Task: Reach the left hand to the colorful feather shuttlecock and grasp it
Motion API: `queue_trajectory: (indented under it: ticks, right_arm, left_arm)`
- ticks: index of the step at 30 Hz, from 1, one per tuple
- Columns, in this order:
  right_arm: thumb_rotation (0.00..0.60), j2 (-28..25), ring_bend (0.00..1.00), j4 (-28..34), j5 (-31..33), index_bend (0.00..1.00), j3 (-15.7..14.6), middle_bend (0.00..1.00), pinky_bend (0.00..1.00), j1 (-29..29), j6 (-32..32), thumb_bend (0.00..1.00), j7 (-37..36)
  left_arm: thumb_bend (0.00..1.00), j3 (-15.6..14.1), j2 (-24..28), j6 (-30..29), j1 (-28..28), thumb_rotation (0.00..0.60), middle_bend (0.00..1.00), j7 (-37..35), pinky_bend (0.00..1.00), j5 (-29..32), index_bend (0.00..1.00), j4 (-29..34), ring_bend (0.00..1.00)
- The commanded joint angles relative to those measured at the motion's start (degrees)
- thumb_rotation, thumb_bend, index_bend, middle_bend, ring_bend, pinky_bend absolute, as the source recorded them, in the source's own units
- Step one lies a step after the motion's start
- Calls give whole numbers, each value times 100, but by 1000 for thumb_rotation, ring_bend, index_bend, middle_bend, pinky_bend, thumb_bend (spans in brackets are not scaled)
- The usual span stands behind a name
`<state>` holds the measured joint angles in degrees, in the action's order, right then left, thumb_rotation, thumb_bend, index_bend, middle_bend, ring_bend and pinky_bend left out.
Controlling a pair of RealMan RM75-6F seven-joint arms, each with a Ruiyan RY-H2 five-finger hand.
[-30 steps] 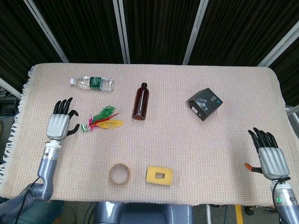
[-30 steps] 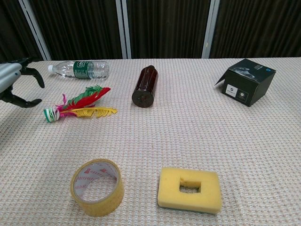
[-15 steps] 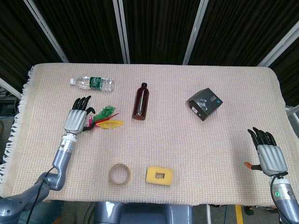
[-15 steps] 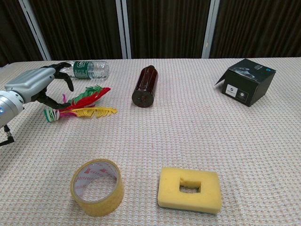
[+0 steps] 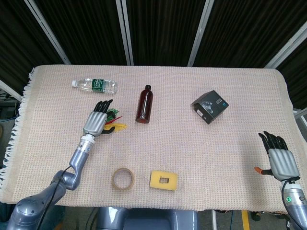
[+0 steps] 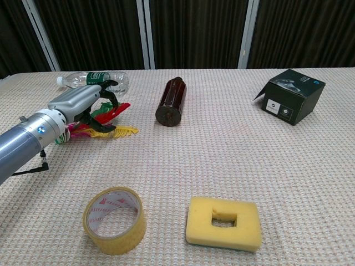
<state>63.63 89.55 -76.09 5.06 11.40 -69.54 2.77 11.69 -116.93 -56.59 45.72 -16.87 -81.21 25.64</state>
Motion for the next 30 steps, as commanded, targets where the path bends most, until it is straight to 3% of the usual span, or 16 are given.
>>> queue_trajectory:
  ticks: [1, 7, 15, 21, 30]
  right_arm:
    - [600, -35, 0, -1, -4, 0, -4, 0, 0, -5, -4, 26, -59]
    - [600, -69, 0, -16, 3, 0, -11, 0, 0, -14, -13, 26, -122]
    - [600, -66, 0, -4, 63, 0, -29, 0, 0, 5, 39, 27, -68]
    - [600, -49, 0, 33, 55, 0, -56, 0, 0, -15, -19, 28, 45]
    - [600, -30, 0, 120, 77, 0, -50, 0, 0, -46, -133, 47, 191]
  left_arm:
    - [324, -12, -181, 4, 120, 600, 0, -74, 0, -9, 486, -266, 0]
    - [471, -15, -380, -32, 188, 600, 0, -59, 0, 26, 610, -628, 0]
    - [500, -227, -244, -1110, -206, 600, 0, 8, 0, -188, 690, -434, 0]
    - [500, -432, 434, -2055, -765, 600, 12, -53, 0, -396, 734, 651, 0]
    - [506, -934, 2153, -2935, -1583, 600, 16, 1208, 0, -809, 706, 2865, 0]
